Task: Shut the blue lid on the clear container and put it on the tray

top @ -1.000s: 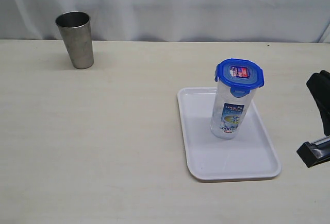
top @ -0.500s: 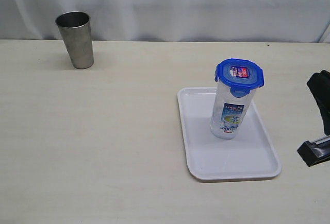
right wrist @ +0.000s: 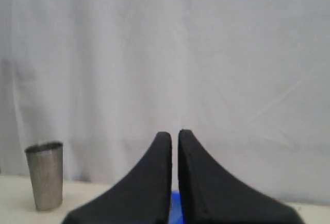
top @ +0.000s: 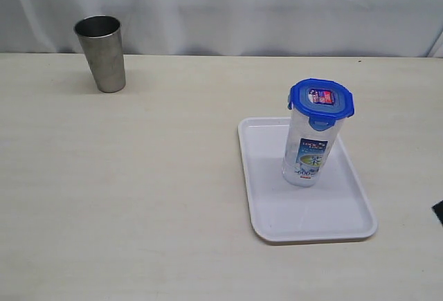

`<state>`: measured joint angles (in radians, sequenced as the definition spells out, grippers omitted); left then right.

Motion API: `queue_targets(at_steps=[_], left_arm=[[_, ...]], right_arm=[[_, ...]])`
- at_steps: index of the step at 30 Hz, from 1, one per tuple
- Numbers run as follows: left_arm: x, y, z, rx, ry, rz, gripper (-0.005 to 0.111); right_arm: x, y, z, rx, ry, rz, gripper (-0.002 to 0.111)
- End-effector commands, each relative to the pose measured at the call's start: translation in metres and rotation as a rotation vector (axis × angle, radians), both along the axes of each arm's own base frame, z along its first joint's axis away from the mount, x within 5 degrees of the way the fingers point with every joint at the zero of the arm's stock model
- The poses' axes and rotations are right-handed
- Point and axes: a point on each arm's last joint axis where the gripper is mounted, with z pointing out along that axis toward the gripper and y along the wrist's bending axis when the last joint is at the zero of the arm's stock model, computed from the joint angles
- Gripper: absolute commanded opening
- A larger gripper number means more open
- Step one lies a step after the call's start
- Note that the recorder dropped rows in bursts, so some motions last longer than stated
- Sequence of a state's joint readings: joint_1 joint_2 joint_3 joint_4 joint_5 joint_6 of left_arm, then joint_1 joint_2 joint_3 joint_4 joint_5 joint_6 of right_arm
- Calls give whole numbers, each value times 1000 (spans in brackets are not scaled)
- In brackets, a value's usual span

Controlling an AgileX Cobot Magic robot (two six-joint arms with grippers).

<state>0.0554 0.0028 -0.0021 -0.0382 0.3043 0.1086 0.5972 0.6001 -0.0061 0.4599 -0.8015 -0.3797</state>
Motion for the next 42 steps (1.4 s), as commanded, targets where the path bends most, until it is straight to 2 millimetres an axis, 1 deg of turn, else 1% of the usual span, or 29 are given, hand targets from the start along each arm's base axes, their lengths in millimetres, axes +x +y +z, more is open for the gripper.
queue_targets(at_steps=[1, 6, 9, 15, 18, 21, 27, 32, 36, 42], left_arm=[[0, 0, -1, 4, -1, 1, 0], [0, 0, -1, 4, -1, 1, 0], [0, 0, -1, 4, -1, 1, 0], [0, 0, -1, 4, -1, 1, 0], [0, 0, -1, 4, -1, 1, 0], [0, 0, -1, 4, -1, 1, 0], [0, 0, -1, 4, -1, 1, 0], [0, 0, -1, 4, -1, 1, 0], [0, 0, -1, 2, -1, 1, 0], [0, 0, -1, 0, -1, 2, 0]], right_arm=[[-14, -12, 16, 81, -170, -30, 5], [-30, -28, 27, 148, -297, -110, 5], [-41, -34, 33, 145, -390, -153, 5], [-67, -33, 44, 55, -617, -145, 5], [-77, -29, 46, -1, -703, -132, 5], [-83, -26, 47, -39, -745, -144, 5], [-80, -28, 44, -25, -693, -209, 5], [-71, -30, 37, -39, -567, -255, 5], [-61, -33, 25, -38, -391, -280, 5], [-48, -32, -4, -226, -68, -290, 5]])
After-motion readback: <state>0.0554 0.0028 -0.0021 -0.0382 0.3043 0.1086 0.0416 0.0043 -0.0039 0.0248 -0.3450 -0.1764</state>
